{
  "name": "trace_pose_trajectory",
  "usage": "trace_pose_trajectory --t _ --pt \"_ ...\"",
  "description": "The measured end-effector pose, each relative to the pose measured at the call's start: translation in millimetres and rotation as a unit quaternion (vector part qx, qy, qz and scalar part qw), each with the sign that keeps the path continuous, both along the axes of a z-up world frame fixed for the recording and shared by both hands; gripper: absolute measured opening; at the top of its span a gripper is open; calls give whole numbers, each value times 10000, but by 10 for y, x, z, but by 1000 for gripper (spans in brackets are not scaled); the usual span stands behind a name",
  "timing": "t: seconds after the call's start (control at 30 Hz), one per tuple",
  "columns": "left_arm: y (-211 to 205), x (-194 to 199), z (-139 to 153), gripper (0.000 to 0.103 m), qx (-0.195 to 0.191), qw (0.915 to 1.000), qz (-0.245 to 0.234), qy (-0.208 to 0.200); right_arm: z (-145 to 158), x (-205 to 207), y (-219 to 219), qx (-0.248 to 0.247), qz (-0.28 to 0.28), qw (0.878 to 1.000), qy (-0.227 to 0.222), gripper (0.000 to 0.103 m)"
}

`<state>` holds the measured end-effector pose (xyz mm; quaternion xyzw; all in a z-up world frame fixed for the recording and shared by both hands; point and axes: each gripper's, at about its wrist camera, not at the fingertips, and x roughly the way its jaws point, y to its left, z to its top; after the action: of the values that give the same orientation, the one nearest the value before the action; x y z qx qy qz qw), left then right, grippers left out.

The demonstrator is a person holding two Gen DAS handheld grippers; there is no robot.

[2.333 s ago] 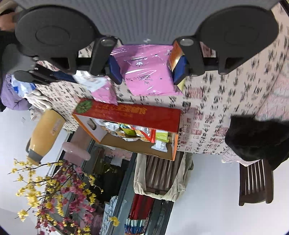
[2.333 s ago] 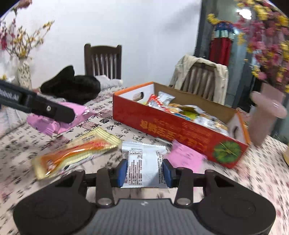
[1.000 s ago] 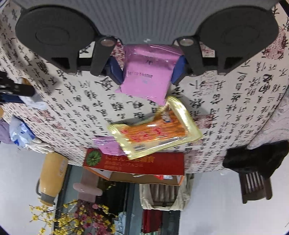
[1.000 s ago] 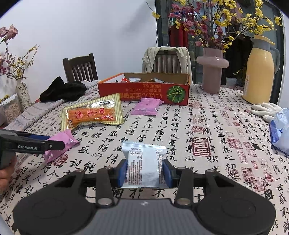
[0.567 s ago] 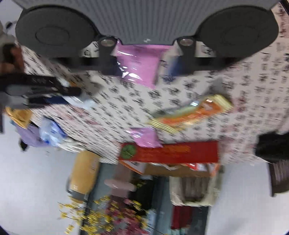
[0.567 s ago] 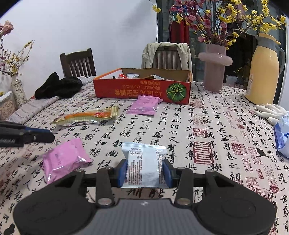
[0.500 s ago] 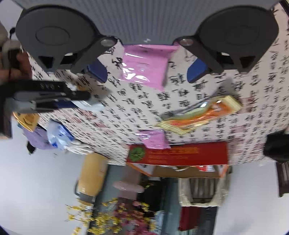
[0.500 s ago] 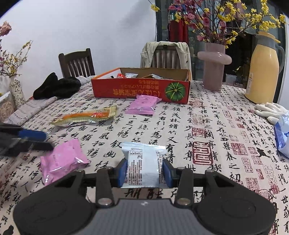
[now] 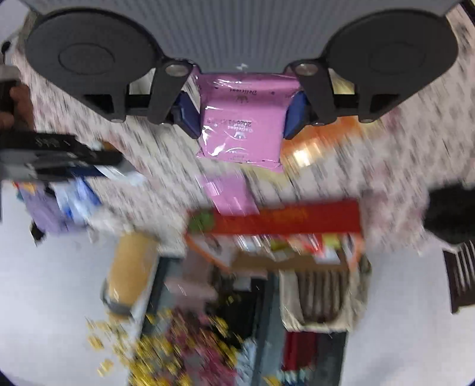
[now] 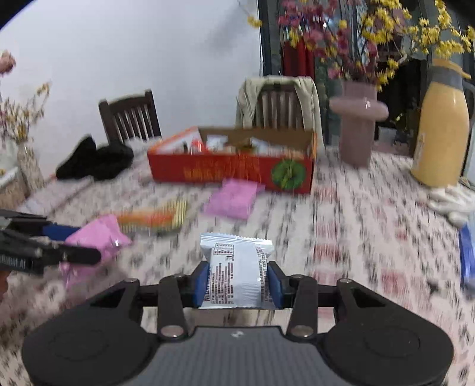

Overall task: Organize snacks
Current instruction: 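Carry both packets into the orange box and open both grippers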

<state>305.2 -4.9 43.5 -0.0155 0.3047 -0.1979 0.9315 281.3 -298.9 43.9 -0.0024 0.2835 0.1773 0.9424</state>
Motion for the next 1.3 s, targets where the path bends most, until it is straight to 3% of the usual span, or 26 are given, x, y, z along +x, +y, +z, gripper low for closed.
trace_pose_trajectory --t 0.17,0.27,0.4,0.5,0.73,0.87,1.0,1.3 --pt "110 761 460 61 -166 9986 314 -392 486 592 -97 330 172 9988 -306 41" --pt "53 1354 568 61 -350 9982 414 -266 594 1185 -87 405 76 9989 -213 41" --pt "-233 1981 397 61 -389 9976 565 114 476 1923 -22 248 -237 9994 -15 41" --pt "-553 2275 228 61 -353 9983 335 314 283 2319 51 20 -467 9989 97 41" --pt "-942 2766 -73 62 -461 9969 315 558 -89 2607 269 -790 -559 9953 -36 42" --pt "-1016 2876 -159 62 -605 9956 366 614 -80 2512 275 -1075 -606 9918 -346 50" --pt "-1013 2764 -69 79 -652 9974 45 293 45 2384 187 -1122 -723 9896 -533 51" --pt "-564 2017 375 82 -117 9995 140 -247 321 1899 104 -799 -568 9933 -618 55"
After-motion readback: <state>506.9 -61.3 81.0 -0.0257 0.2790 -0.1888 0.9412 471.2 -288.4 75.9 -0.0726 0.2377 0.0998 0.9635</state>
